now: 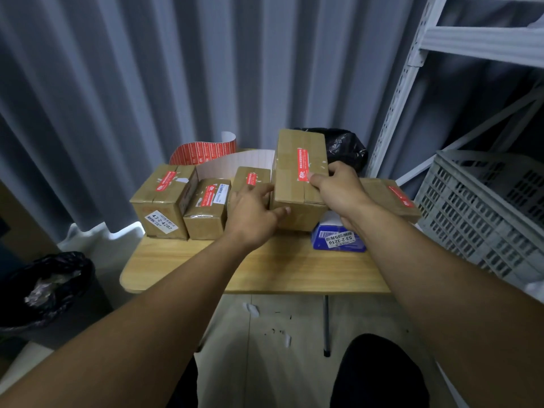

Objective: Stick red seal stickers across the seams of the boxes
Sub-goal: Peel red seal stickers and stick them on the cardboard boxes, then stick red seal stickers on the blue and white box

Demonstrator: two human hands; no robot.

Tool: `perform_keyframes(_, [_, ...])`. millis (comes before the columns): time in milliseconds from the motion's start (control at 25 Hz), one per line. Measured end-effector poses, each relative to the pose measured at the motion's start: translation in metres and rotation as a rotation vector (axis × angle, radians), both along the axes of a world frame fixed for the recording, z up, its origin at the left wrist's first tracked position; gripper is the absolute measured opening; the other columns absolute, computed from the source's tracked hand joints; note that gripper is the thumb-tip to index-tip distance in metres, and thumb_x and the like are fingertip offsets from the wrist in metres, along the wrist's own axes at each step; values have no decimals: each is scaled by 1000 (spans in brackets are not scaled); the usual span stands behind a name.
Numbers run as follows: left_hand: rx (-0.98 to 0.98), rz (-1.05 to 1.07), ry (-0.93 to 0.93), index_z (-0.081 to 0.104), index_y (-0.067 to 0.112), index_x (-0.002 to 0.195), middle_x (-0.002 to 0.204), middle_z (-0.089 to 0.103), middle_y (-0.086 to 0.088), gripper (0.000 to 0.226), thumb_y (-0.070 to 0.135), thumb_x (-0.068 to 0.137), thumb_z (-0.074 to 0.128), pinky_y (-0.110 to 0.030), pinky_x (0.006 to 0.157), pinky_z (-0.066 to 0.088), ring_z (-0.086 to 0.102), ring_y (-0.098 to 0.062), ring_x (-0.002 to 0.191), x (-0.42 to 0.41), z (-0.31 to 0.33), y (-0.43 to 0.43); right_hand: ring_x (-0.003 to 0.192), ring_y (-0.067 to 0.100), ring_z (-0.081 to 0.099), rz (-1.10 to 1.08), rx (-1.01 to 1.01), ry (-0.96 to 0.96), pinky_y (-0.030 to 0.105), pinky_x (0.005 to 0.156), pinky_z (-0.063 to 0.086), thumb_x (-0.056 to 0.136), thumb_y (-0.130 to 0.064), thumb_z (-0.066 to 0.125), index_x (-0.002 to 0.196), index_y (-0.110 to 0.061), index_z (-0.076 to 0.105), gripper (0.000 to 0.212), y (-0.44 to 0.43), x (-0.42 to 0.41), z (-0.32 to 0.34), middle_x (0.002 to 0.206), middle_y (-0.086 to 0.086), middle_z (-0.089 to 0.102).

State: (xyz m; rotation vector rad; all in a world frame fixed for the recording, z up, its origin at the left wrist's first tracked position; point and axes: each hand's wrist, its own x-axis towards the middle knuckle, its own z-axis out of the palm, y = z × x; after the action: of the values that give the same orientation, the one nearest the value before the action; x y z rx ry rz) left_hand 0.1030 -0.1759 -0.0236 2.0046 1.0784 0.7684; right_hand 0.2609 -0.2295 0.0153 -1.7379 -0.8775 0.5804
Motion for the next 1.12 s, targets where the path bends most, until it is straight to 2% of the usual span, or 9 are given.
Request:
perform_keyframes(120, [98, 50, 167, 57, 26, 139, 147, 43, -2, 54, 40, 88, 71, -52, 114, 33, 33, -28, 139, -1, -3, 6, 101, 22, 68, 3, -24, 2, 47, 94, 57, 95, -29, 67, 115, -22, 58, 23, 6, 1, -7, 112, 2, 70])
perform_keyframes(240, [162, 52, 276, 57, 26, 138, 149, 44, 1, 50, 41, 91, 67, -50, 114, 27, 32, -26, 140, -1, -7, 6, 96, 20, 69, 29, -46, 20, 46, 93, 57, 95, -28, 68, 100, -27, 56, 13, 10, 0, -13, 105, 0, 70])
perform_keyframes(320, [182, 47, 323, 51, 26, 143, 153, 42, 2, 55, 42, 92, 65, -48, 114, 24, 31, -25, 142, -1, -11, 6, 95, 20, 69, 34, -66, 10, 46, 93, 57, 95, -29, 68, 96, -29, 55, 14, 10, 1, -17, 102, -1, 69])
perform_keyframes(520, [269, 57, 351, 45, 26, 142, 148, 46, 2, 58, 43, 91, 67, -48, 108, 29, 35, -25, 137, 0, -12, 7, 97, 24, 69, 21, -96, -35, 46, 94, 56, 95, -32, 67, 105, -26, 57, 15, 10, -1, -22, 106, 1, 70])
perform_keyframes(680, [274, 61, 369, 45, 26, 141, 148, 48, 2, 53, 37, 93, 65, -47, 108, 27, 33, -27, 138, -2, -10, 4, 92, 21, 67, 32, -154, -114, 41, 91, 57, 97, -30, 65, 105, -29, 54, 14, 6, -1, -23, 95, -6, 65])
perform_keyframes(800, [313, 66, 377, 49, 28, 141, 148, 48, 4, 48, 30, 95, 62, -46, 105, 27, 32, -26, 137, -4, -11, 4, 95, 20, 67, 41, -171, -127, 39, 90, 57, 97, -27, 65, 108, -29, 55, 16, 4, 2, -25, 102, -5, 67])
perform_keyframes(920, [348, 54, 381, 48, 30, 143, 147, 48, 4, 49, 26, 96, 62, -46, 105, 27, 32, -25, 135, -3, -13, 3, 100, 20, 64, 29, -165, -146, 40, 92, 56, 98, -23, 62, 120, -23, 60, 22, 5, 6, -29, 114, -1, 65])
perform_keyframes(1000, [363, 53, 384, 47, 30, 144, 147, 48, 4, 51, 26, 95, 63, -47, 106, 26, 32, -25, 135, -1, -14, 3, 97, 19, 64, -8, -142, -184, 40, 89, 56, 99, -18, 57, 116, -21, 63, 18, 3, 10, -29, 116, 1, 65])
perform_keyframes(1120, [372, 45, 366, 44, 29, 146, 150, 43, 3, 61, 21, 90, 66, -47, 111, 23, 28, -24, 139, 0, -12, -1, 98, 21, 60, -47, -185, -353, 33, 86, 49, 99, -6, 47, 122, -13, 63, 29, -8, 16, -26, 122, 4, 63])
